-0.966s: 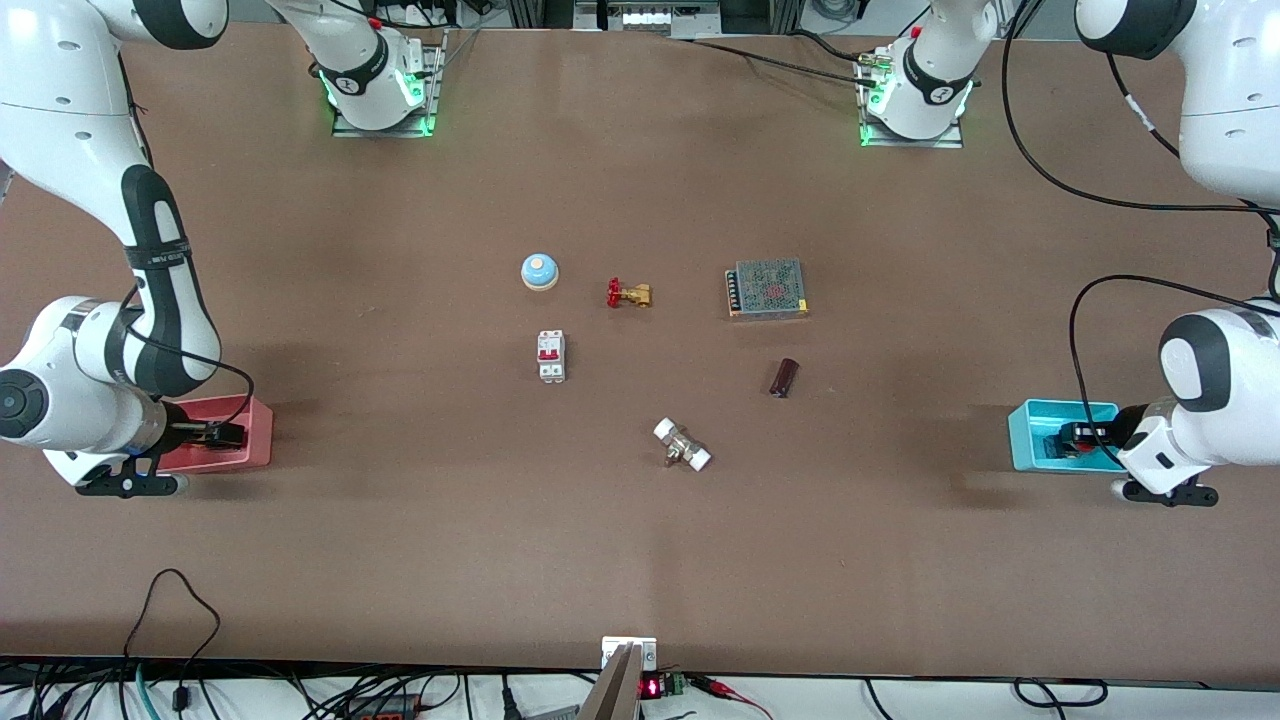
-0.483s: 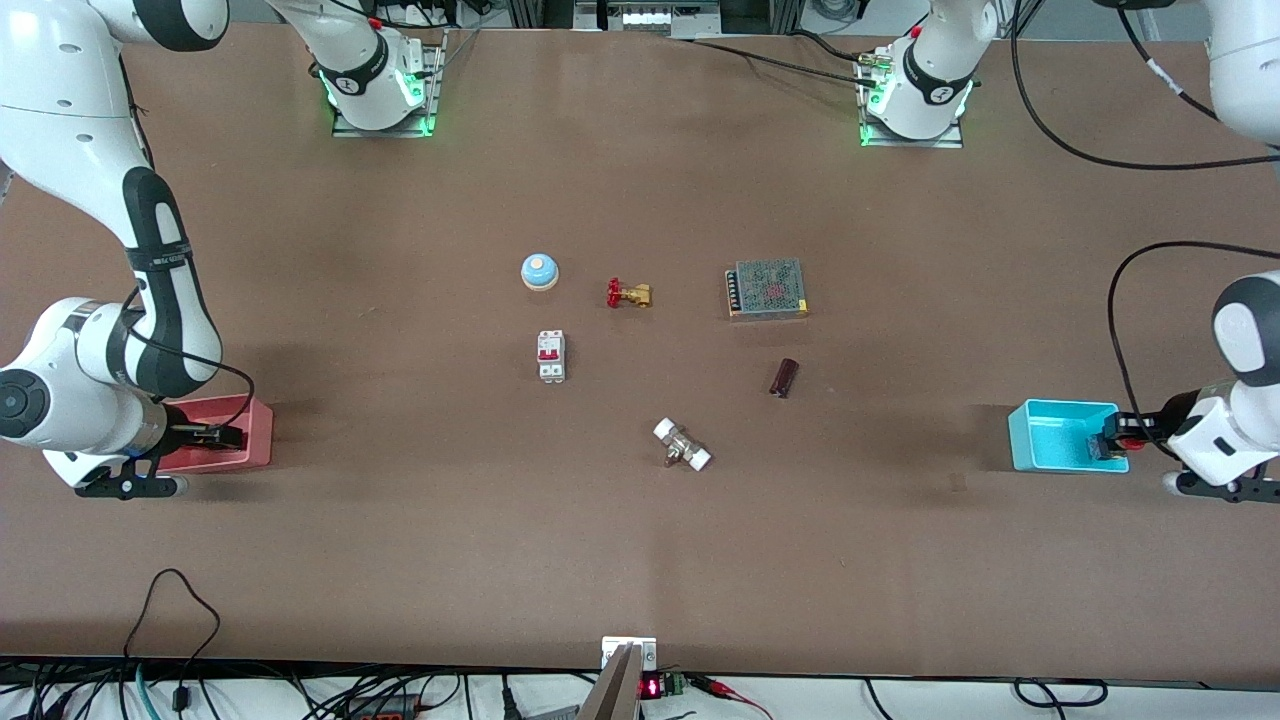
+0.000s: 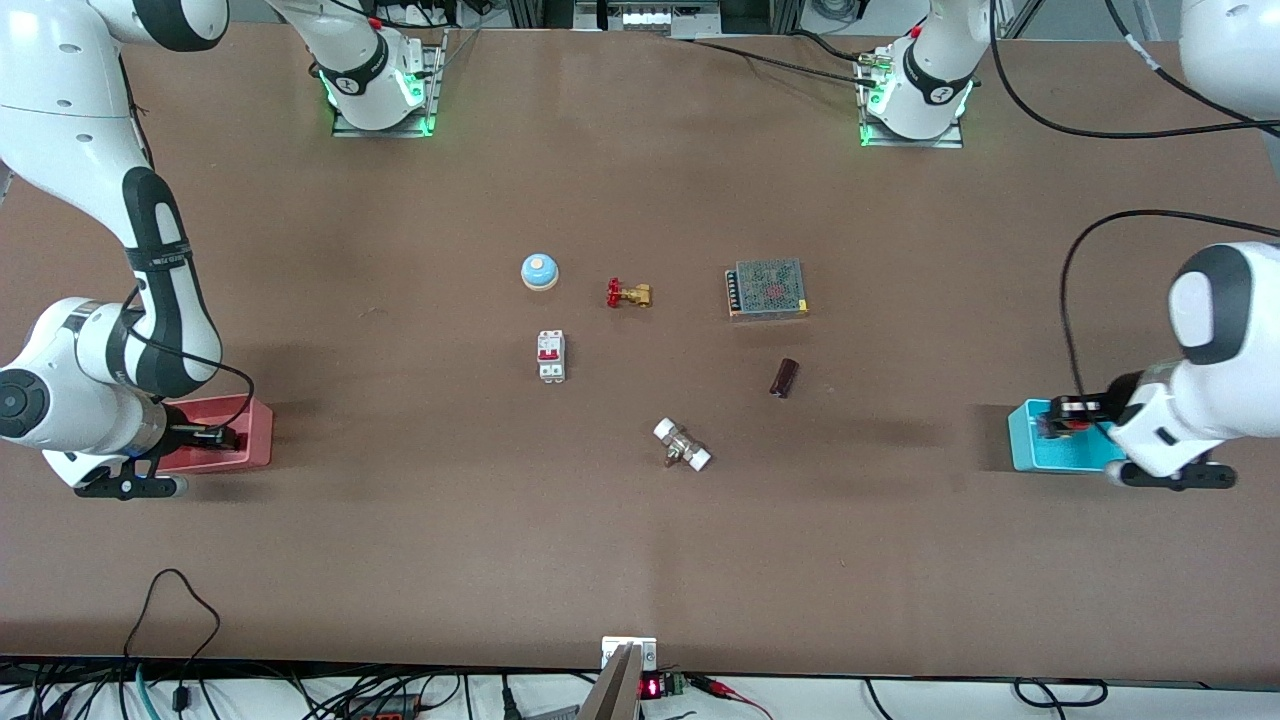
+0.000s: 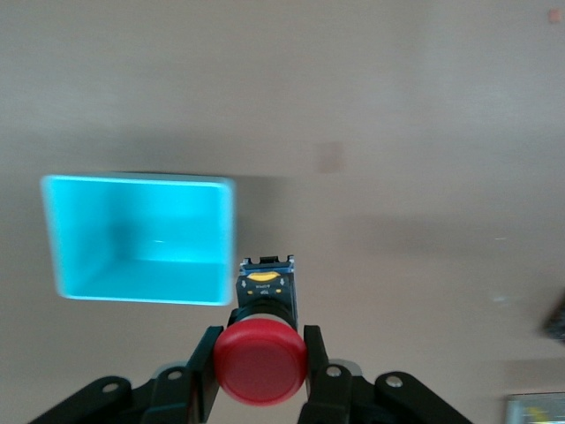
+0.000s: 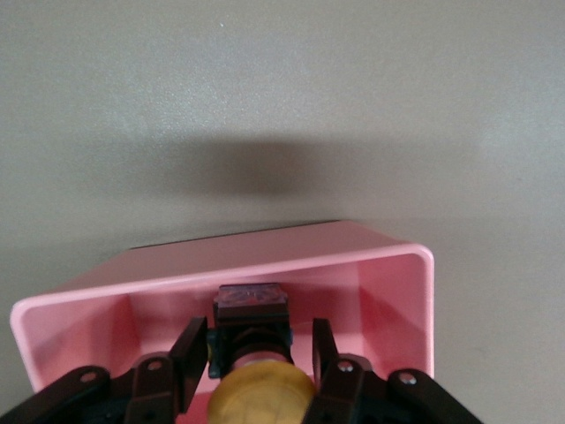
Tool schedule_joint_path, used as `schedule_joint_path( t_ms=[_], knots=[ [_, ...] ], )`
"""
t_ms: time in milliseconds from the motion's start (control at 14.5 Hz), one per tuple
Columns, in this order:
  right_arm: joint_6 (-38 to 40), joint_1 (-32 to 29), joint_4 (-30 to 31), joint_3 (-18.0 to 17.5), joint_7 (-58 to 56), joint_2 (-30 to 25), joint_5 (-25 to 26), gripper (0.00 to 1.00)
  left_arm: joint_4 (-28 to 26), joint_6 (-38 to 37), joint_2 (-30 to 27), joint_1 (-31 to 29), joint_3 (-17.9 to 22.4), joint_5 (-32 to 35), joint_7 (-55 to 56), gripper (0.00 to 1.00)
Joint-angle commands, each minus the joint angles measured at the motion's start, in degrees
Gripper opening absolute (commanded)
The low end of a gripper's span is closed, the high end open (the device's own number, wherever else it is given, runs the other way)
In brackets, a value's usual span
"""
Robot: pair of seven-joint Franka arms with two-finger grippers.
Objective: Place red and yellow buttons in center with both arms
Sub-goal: 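Carry the yellow button with the right gripper while the left gripper carries the red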
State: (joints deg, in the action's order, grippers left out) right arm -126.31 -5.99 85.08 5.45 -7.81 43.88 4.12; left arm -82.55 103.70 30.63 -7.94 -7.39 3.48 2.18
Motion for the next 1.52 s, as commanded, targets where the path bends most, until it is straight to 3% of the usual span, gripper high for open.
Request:
schedule_joint_path(
  t_ms=[0, 138, 345, 690, 897, 1172, 1310, 1448],
  knots=[
    [0.28, -0.6, -1.15, -0.44, -0.36, 0.59, 0.01, 0.44, -1.21, -0.52, 0.03, -0.23, -4.29, 0.04, 7.03, 0.2],
    [0.36, -0.6, -1.23, -0.44, -0.45, 0.42, 0.01, 0.41, -3.23, 0.01, 0.65, 0.03, -7.01, -1.1, 10.55, 0.21],
    [1.33, -0.25, -1.32, -0.44, -0.71, -1.33, 0.1, 0.41, -3.59, 1.15, 2.49, 4.32, -7.55, -2.76, 16.96, 0.21],
    [11.5, 0.54, -3.51, -0.88, -0.8, -7.22, 0.54, 0.41, -5.07, 6.5, 5.4, 9.25, -7.55, -3.92, 25.14, 0.21],
    [18.72, 3.52, -6.42, -0.97, 0.33, -10.21, -0.16, 0.41, -6.57, 9.32, 6.8, 10.32, -7.55, -3.92, 26.82, 0.21],
    [22.07, 11.16, -5.98, -1.14, 12.54, -11.28, -4.63, 0.42, -11.31, 16.43, 7.07, 10.49, -7.55, -3.92, 26.82, 0.22],
    [22.16, 14.94, -5.54, -1.14, 12.82, -10.57, -9.98, 0.42, -11.67, 17.24, 7.51, 10.49, -7.55, -3.92, 26.82, 0.28],
    [21.73, 18.11, -5.37, -1.14, 12.82, -8.83, -11.06, 0.42, -11.32, 17.15, 7.51, 10.41, -7.55, -3.92, 26.74, 0.42]
  ],
)
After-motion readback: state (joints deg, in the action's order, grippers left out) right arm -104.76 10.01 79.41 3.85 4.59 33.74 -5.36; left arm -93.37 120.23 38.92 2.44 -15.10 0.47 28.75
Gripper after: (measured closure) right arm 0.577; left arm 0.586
